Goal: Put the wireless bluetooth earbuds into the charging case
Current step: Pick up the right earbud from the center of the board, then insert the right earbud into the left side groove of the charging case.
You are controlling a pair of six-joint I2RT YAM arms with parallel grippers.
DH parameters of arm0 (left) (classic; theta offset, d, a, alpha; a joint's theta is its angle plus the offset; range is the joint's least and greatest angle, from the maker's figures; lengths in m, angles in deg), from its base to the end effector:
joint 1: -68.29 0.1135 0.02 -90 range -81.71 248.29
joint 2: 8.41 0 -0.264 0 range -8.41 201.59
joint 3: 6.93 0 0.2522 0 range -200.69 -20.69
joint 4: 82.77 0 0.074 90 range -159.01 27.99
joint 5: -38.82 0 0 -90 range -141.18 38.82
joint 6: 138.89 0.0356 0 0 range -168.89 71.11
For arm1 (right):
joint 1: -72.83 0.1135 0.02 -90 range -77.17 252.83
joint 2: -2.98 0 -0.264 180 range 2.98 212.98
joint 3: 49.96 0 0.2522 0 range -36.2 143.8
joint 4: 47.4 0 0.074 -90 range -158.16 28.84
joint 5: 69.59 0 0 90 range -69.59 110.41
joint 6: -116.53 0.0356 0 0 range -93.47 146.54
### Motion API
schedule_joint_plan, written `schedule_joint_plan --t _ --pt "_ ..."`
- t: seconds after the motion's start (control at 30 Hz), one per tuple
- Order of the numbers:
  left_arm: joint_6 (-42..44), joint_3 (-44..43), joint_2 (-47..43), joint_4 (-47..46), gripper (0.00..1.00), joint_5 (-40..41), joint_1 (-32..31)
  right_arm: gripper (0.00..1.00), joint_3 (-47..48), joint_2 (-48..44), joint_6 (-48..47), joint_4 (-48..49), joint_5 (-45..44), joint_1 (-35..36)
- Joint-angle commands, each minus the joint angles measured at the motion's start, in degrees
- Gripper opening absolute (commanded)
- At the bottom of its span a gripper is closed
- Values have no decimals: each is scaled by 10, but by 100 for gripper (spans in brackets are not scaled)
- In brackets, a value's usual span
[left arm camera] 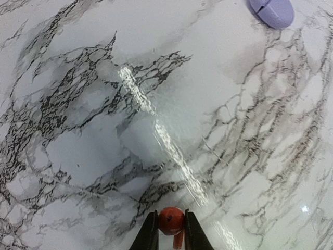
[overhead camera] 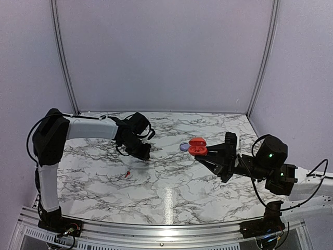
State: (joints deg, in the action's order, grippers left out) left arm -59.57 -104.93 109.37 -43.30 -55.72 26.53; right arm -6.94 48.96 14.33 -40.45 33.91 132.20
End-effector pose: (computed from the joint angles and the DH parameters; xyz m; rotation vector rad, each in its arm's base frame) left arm 0.3236 -0.2927 0.1676 0.7416 2.5584 -0.4183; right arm 0.0931 0.1735 0.2979 -1.0652 1.1416 0.8325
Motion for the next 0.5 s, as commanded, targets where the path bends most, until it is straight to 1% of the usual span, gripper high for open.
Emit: schedule_joint_plan --t 0.0,0.03,0.17,0.23,0.37,0.47 --pt "-7 78 -150 -117 13 -48 -4 0 -19 10 -4 68 -36 4" --pt "-8 100 -182 -153 12 -55 -4 0 -25 19 -12 86 -38 4" --pt "-13 177 -298 -246 12 -93 -11 0 -52 57 -35 182 -31 4" --pt "-11 211 -361 -302 13 -100 -22 0 -61 77 -47 239 -33 4" --pt "9 263 -444 -376 13 -102 -53 0 -70 115 -91 328 -39 6" --pt "29 280 -482 -405 13 -99 -85 0 -70 143 -123 383 -44 6"
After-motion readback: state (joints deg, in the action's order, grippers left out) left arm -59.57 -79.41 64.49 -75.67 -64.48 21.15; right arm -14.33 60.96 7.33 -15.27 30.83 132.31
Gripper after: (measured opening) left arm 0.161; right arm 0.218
